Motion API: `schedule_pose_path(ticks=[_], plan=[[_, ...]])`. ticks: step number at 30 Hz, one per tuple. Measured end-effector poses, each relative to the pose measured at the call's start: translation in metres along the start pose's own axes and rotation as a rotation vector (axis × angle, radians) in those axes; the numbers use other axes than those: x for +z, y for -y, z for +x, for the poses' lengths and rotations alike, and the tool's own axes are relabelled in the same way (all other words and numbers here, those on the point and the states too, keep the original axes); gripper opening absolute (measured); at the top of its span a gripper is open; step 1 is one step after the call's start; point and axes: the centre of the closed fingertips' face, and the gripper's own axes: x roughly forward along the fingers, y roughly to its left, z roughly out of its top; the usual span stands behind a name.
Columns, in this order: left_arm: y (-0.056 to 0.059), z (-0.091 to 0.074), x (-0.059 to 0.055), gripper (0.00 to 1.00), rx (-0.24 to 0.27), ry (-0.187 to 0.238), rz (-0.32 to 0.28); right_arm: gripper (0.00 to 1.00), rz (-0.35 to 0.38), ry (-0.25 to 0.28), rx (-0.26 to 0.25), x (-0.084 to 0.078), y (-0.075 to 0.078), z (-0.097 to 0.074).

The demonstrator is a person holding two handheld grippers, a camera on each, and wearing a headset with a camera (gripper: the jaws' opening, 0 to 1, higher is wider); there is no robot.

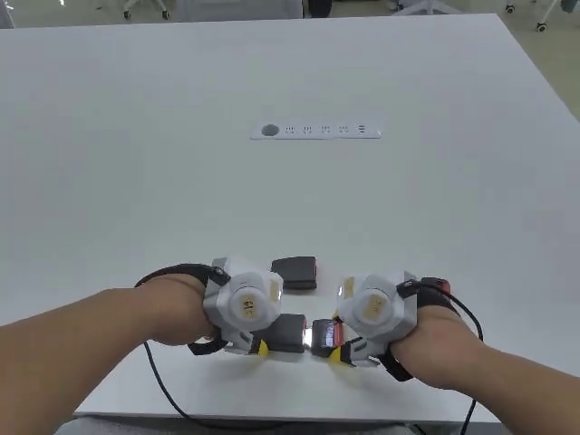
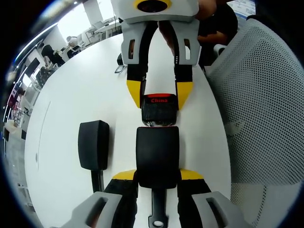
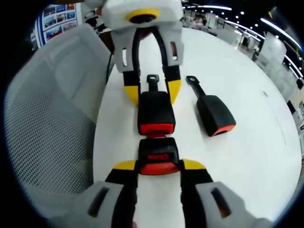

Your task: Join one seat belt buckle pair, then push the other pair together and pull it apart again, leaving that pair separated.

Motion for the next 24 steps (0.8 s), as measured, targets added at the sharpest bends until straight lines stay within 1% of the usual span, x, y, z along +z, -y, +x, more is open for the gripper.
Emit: schedule_pose_path(ticks=[2, 6, 8, 11, 13, 14, 15, 16, 18, 19, 20, 21, 24], plan=[[0.000, 0.000, 0.000, 0.33, -0.002, -0.007, -0.002, 0.34, -0.013, 0.000, -0.004, 0.000, -0.001, 0.000], [0.000, 0.000, 0.000, 0.33, -0.005, -0.021, -0.004, 0.34, -0.008, 0.000, -0.011, 0.001, 0.000, 0.000], [0.001, -0.001, -0.002, 0.34, -0.013, -0.033, 0.006, 0.35, -0.015, 0.006, -0.015, 0.002, 0.000, -0.001], [0.001, -0.001, -0.001, 0.35, -0.004, -0.033, 0.026, 0.35, -0.003, 0.023, -0.019, 0.004, -0.001, -0.002], [0.001, -0.003, 0.001, 0.39, 0.004, -0.021, 0.020, 0.36, 0.009, 0.040, -0.021, 0.007, 0.000, -0.005], [0.001, -0.005, 0.005, 0.40, 0.010, 0.000, 0.006, 0.35, 0.015, 0.039, -0.012, 0.009, -0.002, -0.007], [-0.001, -0.008, 0.008, 0.40, 0.021, 0.012, -0.001, 0.35, 0.018, 0.041, -0.009, 0.010, -0.003, -0.009], [-0.005, -0.013, 0.012, 0.41, 0.039, 0.027, -0.008, 0.34, 0.004, 0.059, -0.011, 0.015, -0.004, -0.013], [-0.009, -0.020, 0.016, 0.44, 0.058, 0.044, -0.006, 0.36, 0.006, 0.067, -0.004, 0.019, -0.006, -0.018], [-0.013, -0.026, 0.020, 0.45, 0.077, 0.062, -0.004, 0.37, -0.014, 0.079, -0.015, 0.023, -0.005, -0.022], [-0.013, -0.029, 0.021, 0.46, 0.075, 0.070, -0.012, 0.38, -0.019, 0.082, -0.019, 0.025, -0.005, -0.025], [-0.015, -0.033, 0.023, 0.46, 0.080, 0.086, -0.019, 0.38, -0.016, 0.089, -0.021, 0.027, -0.004, -0.029], [-0.023, -0.037, 0.025, 0.46, 0.094, 0.094, -0.025, 0.38, -0.023, 0.102, -0.037, 0.029, -0.001, -0.037]])
